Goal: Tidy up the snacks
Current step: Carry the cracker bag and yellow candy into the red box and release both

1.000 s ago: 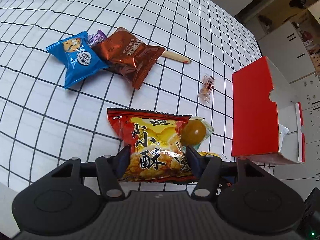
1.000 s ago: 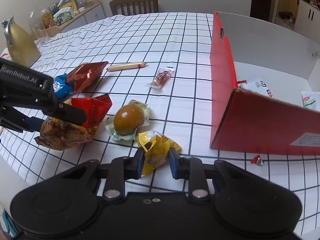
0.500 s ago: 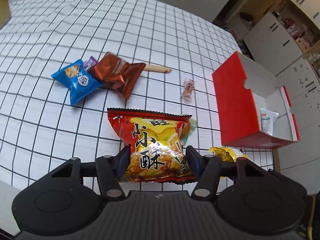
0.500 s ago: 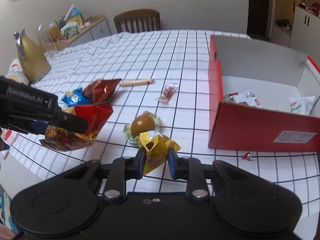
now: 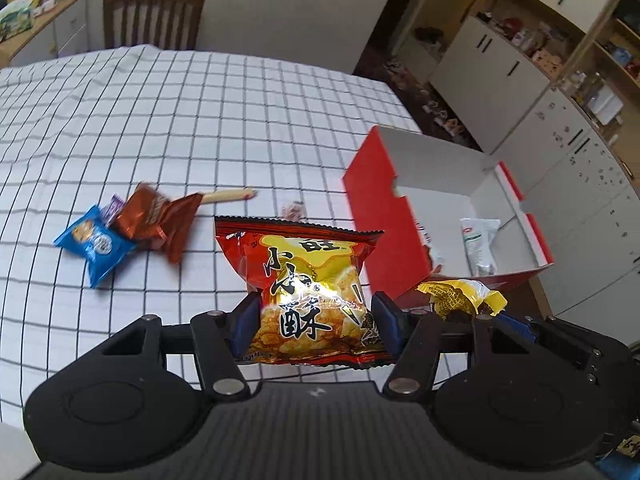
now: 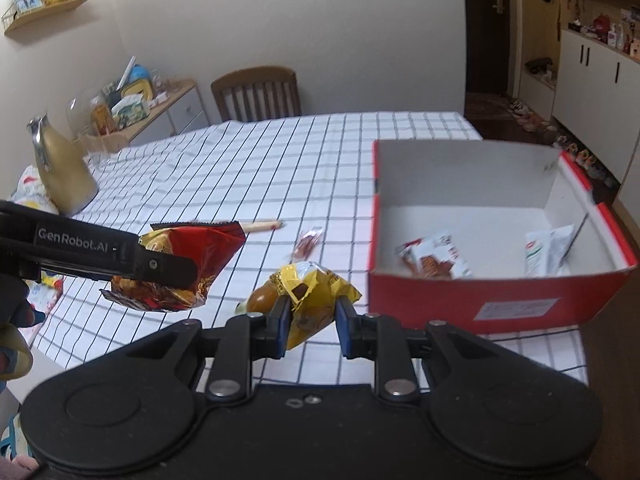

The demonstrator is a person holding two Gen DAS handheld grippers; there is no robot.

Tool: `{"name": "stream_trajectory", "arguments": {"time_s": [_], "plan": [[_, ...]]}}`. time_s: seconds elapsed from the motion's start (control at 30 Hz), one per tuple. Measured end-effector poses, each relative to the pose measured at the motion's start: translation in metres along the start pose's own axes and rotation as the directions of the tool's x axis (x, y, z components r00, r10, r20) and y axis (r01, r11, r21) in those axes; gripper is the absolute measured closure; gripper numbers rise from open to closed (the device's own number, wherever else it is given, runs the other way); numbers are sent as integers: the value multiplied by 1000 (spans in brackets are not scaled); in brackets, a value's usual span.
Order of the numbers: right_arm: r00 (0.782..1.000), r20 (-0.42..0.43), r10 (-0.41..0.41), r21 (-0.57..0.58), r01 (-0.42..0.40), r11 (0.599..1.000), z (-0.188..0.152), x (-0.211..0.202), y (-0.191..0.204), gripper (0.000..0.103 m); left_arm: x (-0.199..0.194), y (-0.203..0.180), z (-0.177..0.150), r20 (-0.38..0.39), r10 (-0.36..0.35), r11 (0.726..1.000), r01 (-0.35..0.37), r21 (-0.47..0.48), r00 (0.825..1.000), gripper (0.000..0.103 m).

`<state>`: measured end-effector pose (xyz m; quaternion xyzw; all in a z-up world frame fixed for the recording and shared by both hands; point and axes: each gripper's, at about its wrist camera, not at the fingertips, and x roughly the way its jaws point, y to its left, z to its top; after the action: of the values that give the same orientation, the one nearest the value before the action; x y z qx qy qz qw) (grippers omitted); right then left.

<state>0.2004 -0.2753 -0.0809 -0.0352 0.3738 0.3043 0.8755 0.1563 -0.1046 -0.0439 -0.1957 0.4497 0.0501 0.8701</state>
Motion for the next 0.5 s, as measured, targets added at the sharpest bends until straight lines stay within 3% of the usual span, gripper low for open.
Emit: {"name": "stream_trajectory", "arguments": {"time_s": [0.5], "plan": [[994,81,-73,43,70,997,19,-20,-34,81,8,-65,35,35,-62,988,56,144,997,44]]}}
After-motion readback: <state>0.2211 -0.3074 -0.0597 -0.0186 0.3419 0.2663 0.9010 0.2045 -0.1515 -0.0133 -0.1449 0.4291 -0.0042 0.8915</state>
